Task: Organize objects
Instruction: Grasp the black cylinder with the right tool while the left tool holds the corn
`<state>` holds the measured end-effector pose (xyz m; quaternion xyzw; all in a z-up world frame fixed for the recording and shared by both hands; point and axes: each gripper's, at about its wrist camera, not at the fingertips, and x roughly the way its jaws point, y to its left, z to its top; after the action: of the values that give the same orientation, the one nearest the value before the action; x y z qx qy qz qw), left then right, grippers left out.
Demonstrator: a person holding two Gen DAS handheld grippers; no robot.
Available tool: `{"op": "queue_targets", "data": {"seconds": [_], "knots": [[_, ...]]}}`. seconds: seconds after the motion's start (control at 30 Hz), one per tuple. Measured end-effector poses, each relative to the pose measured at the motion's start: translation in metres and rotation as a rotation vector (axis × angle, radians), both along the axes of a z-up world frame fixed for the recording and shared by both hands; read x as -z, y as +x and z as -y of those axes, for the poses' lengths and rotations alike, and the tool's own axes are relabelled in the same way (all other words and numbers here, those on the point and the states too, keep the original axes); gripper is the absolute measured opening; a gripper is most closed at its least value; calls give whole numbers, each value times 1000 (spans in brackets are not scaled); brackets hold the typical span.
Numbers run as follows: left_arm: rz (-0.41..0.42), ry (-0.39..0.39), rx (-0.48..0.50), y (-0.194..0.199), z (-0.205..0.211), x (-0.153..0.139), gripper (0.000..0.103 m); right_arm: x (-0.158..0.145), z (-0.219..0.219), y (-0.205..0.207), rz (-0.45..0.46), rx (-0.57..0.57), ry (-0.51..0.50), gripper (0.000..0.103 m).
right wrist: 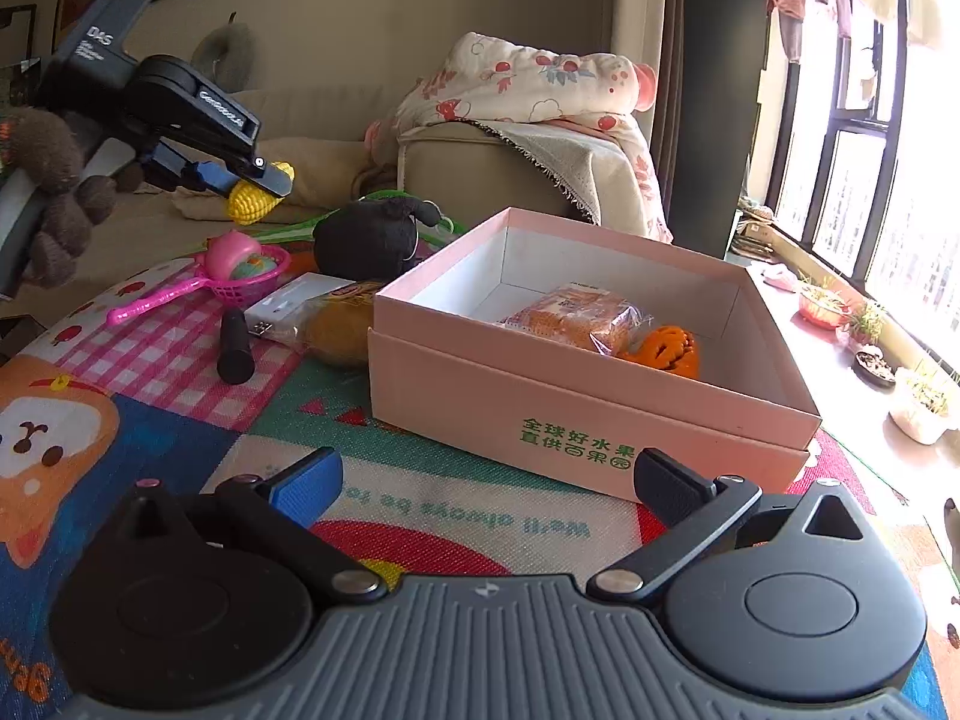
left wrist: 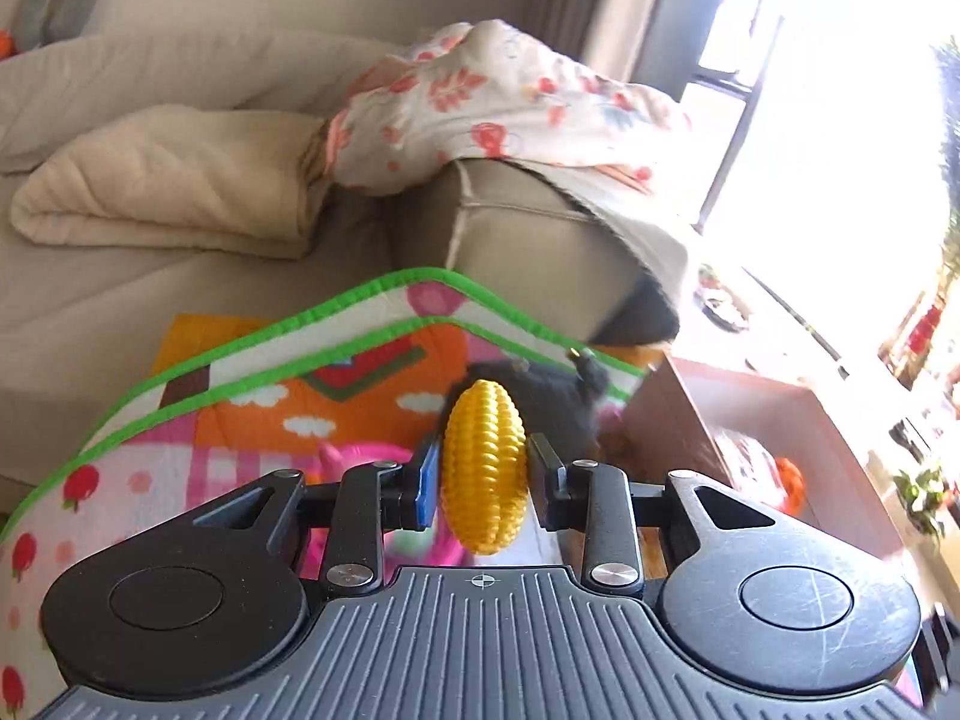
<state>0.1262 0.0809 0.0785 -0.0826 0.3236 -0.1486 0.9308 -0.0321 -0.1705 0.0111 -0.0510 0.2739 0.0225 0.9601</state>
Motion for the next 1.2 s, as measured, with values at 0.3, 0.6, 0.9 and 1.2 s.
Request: {"op": "queue_targets", "data": {"seconds": [0.3, 0.6, 0.9, 1.2], "knots": [[-100, -80, 4, -114, -18, 59, 34, -16, -64, 8, -13, -244, -84, 87], [-46, -133, -91, -132, -63, 64, 34, -7, -139, 92, -181, -305, -81, 36], [-34, -197, -62, -144, -52, 74, 34, -10, -137, 57, -241, -346, -108, 22], [-54, -213, 58, -149, -6, 75, 34, -11, -77, -37, -205, -368, -300, 49]]}}
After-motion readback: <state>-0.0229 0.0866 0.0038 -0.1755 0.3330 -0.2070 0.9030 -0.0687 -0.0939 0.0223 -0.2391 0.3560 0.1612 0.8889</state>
